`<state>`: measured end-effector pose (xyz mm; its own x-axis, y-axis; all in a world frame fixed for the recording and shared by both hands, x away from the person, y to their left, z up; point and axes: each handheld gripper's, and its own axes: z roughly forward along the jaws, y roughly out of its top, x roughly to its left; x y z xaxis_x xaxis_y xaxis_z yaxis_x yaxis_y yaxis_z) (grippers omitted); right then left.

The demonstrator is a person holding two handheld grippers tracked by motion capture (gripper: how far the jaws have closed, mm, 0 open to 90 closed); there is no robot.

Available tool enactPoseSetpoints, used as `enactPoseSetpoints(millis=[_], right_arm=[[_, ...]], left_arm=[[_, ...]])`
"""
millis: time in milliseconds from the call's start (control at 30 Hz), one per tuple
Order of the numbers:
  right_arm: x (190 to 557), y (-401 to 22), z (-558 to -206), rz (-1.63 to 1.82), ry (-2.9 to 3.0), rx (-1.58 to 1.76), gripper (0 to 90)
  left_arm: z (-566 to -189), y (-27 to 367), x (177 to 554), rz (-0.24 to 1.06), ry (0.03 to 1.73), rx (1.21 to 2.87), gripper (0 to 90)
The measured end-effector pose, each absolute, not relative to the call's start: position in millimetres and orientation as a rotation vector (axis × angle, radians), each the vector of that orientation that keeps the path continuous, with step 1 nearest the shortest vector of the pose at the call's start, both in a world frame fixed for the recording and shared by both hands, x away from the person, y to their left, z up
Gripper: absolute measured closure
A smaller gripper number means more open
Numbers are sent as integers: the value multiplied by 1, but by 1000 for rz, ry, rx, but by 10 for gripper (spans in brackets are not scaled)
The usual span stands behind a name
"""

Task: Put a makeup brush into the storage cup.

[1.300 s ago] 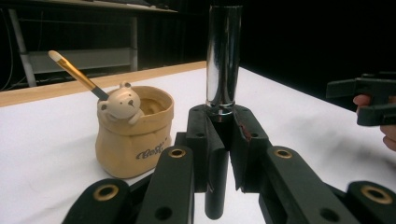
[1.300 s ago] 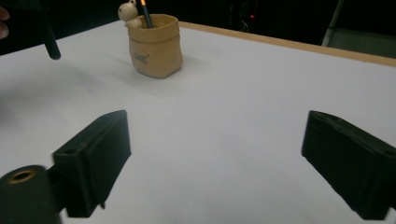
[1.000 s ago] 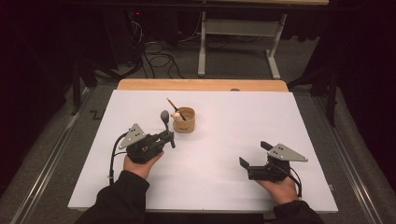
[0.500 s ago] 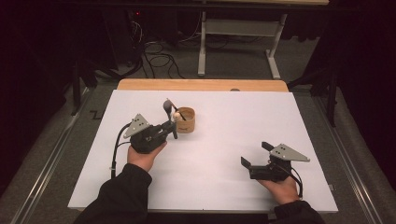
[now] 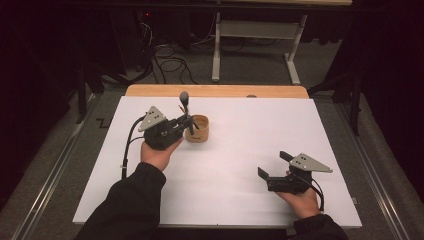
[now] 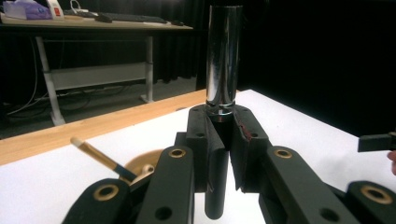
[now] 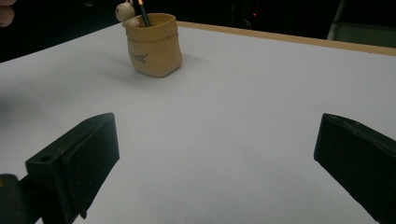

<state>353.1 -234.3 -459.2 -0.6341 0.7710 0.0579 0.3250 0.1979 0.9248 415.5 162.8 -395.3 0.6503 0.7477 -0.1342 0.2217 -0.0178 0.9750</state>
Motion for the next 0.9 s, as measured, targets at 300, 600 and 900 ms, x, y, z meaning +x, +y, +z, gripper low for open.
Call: enactPoseSetpoints(millis=[300, 600, 900], right_arm=[[352, -234, -457, 1439, 2055, 992, 15], [351, -233, -457, 1435, 2052, 987, 25], [350, -233, -457, 1430, 2044, 982, 25]], left_arm=[[-395, 154, 433, 529, 851, 1572, 790], [-397, 149, 443, 535, 866, 1565, 789], [-396, 146, 454, 543, 882, 1560, 790]])
